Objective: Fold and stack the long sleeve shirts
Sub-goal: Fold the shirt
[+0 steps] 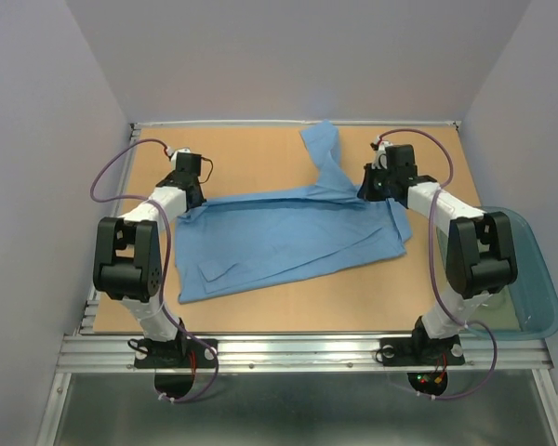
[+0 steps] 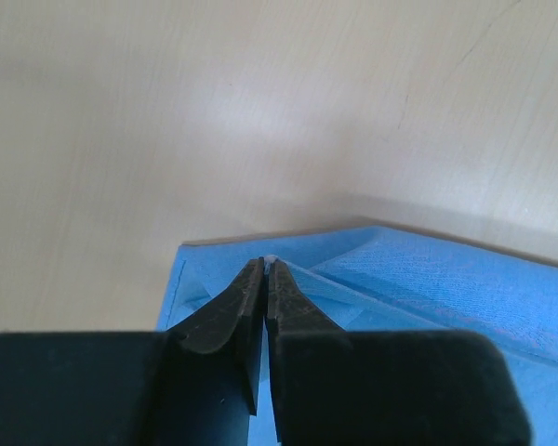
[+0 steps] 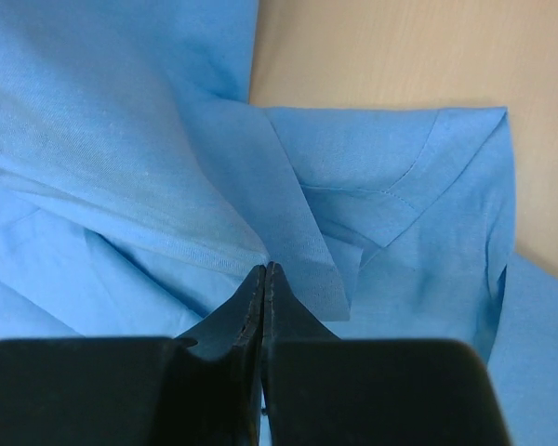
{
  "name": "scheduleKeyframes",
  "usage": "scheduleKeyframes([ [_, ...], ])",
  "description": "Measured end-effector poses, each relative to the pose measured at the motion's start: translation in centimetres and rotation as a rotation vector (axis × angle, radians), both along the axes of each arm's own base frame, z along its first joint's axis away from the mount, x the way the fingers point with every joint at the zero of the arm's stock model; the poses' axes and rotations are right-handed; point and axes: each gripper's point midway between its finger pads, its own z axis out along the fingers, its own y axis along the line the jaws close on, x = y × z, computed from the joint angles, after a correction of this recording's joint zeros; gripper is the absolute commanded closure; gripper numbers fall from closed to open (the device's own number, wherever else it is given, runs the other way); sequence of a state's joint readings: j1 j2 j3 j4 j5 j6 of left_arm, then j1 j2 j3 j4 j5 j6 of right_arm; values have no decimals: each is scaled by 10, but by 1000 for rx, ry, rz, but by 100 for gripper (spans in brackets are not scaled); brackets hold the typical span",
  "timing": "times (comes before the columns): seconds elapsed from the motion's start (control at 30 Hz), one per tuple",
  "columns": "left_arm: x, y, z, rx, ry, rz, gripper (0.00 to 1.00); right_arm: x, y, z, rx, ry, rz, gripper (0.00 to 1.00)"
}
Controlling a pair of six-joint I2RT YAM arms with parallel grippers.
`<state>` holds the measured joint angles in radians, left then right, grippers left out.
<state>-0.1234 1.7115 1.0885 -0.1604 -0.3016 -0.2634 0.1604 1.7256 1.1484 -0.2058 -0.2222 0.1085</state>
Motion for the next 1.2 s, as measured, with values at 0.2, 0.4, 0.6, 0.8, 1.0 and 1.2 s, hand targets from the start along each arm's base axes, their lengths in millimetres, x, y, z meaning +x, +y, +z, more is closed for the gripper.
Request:
scheduleKeyframes([
  [0.2,2,-9,29,32,-77,-51,79,-1,-3,22,18,-48,-48,100],
  [0.4,0,-20,43,101,-121,-113,79,-4,-9,42,22,-106,-88,99],
  [0.6,-25,-27,18,140,-47,-154,64,-22,-18,28,16,-77,-152,98],
  [0.8,-51,-25,-3,140,26,-138,26,-44,-23,7,32,-16,-211,80],
  [1.0,-62,-27,17,92,-23,-121,25,-69,-27,5,56,-10,-247,54],
  [1.2,-64,-32,72,-26,-207,-70,12,-73,-28,35,85,-95,-248,33],
])
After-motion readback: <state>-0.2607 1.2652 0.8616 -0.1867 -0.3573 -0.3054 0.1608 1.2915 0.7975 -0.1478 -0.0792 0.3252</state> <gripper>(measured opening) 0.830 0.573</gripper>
